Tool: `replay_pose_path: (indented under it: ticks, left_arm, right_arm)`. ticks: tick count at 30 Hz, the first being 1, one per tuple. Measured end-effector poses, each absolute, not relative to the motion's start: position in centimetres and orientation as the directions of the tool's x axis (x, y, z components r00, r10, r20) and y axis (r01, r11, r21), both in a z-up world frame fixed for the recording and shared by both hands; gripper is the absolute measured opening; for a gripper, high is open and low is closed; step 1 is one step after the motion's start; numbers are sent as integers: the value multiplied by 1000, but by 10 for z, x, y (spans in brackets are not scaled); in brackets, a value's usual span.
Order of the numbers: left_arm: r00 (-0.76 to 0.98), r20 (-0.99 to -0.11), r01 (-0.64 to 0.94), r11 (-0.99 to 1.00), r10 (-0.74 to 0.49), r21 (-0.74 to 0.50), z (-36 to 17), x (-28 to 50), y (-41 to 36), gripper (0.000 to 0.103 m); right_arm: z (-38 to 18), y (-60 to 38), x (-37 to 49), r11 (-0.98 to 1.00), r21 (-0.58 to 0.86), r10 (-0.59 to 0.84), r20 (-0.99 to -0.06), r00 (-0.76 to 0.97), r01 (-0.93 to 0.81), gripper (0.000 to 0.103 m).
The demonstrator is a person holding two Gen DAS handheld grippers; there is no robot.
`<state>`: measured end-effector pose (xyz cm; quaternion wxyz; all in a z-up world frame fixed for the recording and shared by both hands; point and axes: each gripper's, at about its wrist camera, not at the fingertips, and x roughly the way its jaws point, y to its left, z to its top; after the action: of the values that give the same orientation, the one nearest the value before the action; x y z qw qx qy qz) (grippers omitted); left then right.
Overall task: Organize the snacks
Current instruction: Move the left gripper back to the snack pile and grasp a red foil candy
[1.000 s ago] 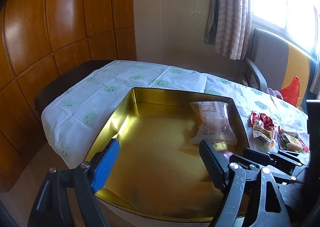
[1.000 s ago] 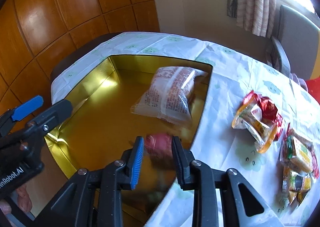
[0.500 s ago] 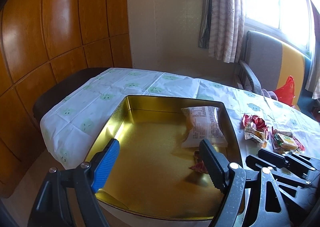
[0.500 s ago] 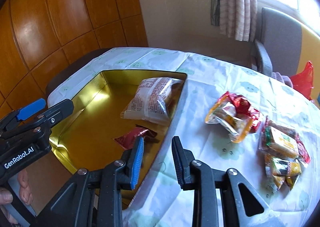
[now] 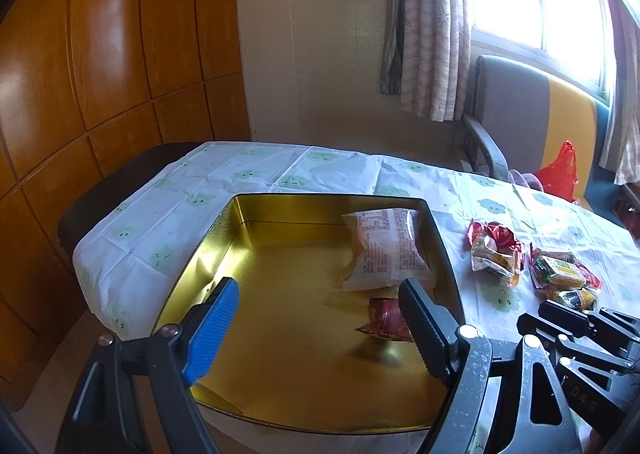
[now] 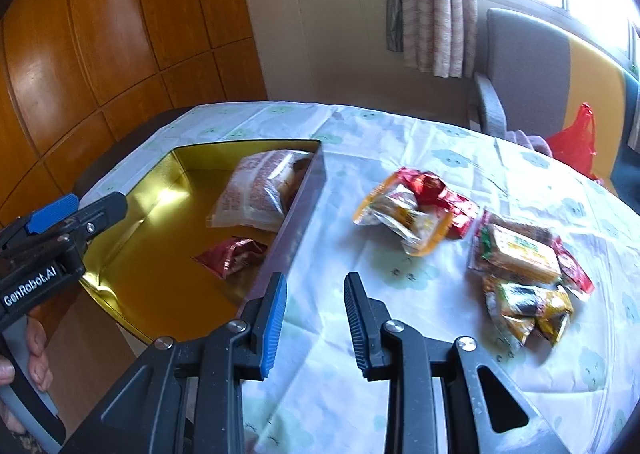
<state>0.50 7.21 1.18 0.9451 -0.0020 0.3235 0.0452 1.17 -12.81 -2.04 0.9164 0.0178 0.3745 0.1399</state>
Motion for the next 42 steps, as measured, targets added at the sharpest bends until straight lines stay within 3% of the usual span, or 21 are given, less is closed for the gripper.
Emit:
replay_pose_path:
  ticks: [25, 30, 37, 42]
  left_arm:
    - [748, -662, 181, 973, -43, 141, 5, 12, -1, 82]
    - [700, -699, 296, 949, -142, 103, 7, 22, -19, 79]
    - [576, -768, 418, 908, -282, -20, 13, 65, -46, 65]
    - [506, -811, 464, 885, -294, -31, 10, 108, -76, 65]
  right_arm:
    - [-66, -259, -35, 996, 80, 26, -743, 669, 50, 32]
    - [-80, -272, -43, 993, 81, 10, -764, 645, 81, 32]
    - [-84, -278, -41, 992, 89, 13, -763, 647, 85, 32]
    - [-88, -281, -40, 991, 106, 29, -768, 640, 83, 32]
